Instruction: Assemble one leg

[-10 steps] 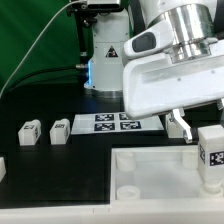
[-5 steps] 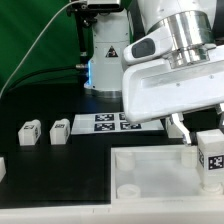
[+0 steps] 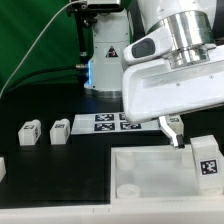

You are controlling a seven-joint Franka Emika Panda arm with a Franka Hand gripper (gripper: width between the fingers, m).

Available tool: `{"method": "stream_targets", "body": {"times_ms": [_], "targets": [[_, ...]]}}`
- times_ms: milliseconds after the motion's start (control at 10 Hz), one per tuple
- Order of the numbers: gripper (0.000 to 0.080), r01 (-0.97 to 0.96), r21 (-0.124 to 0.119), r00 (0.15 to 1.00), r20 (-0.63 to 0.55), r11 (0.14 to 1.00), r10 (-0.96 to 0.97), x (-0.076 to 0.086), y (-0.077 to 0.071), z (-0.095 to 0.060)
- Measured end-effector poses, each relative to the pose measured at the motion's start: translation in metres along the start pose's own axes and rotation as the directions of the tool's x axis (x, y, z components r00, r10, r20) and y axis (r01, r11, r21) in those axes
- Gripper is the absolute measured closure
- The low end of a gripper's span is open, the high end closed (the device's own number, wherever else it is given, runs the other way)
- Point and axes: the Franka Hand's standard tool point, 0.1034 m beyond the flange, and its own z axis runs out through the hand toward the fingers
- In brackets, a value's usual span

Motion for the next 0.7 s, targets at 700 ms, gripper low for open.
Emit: {"method": "stream_targets", "body": {"times_ms": [700], "targets": [[0.0151, -0.011, 0.0, 0.999, 0.034, 1.0, 0.011, -0.0024, -0.0004, 0.0019]]}}
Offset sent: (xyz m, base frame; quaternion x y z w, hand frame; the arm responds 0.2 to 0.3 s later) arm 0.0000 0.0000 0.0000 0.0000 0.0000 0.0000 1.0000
